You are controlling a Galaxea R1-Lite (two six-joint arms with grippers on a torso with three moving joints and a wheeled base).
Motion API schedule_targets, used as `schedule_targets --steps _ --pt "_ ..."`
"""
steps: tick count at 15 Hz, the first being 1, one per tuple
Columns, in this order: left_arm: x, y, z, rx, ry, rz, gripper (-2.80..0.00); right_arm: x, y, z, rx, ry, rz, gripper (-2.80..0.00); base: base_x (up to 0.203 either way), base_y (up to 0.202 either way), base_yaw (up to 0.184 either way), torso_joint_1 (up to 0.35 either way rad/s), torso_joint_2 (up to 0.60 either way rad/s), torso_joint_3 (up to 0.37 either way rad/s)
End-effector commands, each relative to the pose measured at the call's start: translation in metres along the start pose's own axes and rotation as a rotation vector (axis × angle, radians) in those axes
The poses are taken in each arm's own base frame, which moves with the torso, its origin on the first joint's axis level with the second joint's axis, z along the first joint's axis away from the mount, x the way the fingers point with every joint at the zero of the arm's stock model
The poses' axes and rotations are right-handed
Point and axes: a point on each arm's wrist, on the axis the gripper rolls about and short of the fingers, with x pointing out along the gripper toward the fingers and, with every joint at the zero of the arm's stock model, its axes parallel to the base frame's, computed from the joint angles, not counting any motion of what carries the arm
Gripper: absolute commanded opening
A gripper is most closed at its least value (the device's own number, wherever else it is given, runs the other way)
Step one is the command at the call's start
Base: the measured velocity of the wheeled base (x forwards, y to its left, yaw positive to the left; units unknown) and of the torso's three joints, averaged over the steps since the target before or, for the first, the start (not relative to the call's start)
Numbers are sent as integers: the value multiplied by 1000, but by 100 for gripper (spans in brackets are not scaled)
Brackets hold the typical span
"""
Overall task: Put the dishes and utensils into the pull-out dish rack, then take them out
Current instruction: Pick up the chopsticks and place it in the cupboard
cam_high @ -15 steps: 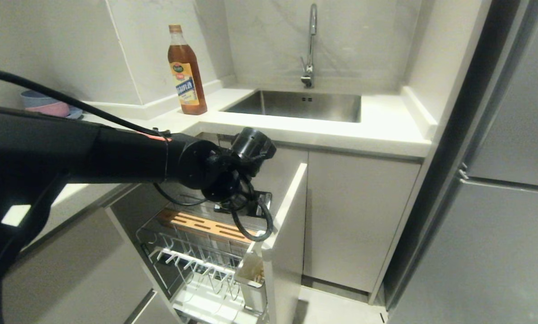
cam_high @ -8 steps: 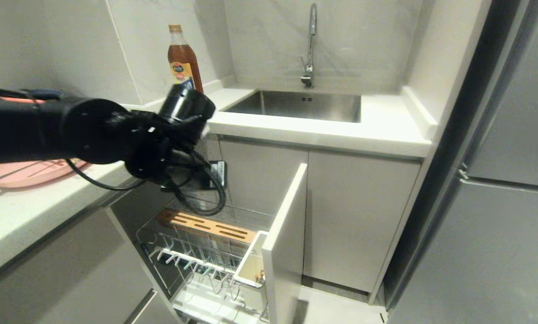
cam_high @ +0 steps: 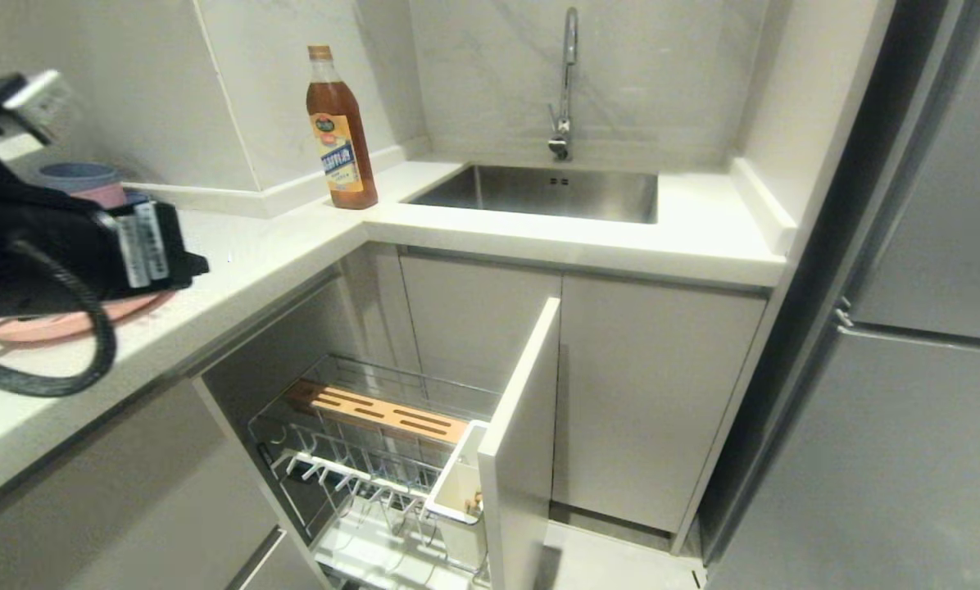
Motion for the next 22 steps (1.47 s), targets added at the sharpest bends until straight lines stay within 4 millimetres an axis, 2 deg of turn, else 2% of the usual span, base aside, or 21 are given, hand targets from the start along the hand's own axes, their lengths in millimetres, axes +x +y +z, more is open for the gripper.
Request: schedule_targets --steps 1,4,8,10,13,15,19,22 --pt "-46 28 2 -60 -123 29 -280 0 0 0 0 1 0 -280 0 0 0 0 0 0" --pt "-76 60 2 -112 -228 202 -280 0 0 0 0 1 0 -280 0 0 0 0 0 0" --pt "-86 84 3 -186 -281 430 -280 0 0 0 0 1 0 -280 0 0 0 0 0 0" --pt "-71 95 14 -220 -257 471 -280 0 0 0 0 1 0 -280 0 0 0 0 0 0" --pt "-49 107 46 -327 -256 428 -280 0 0 0 0 1 0 -280 0 0 0 0 0 0" --pt "-26 114 63 -427 -178 399 -280 0 0 0 0 1 0 -280 0 0 0 0 0 0" --pt "32 126 80 -555 -27 380 -280 0 0 0 0 1 0 -280 0 0 0 0 0 0" --pt "63 125 84 -631 40 369 -280 0 0 0 0 1 0 -280 0 0 0 0 0 0"
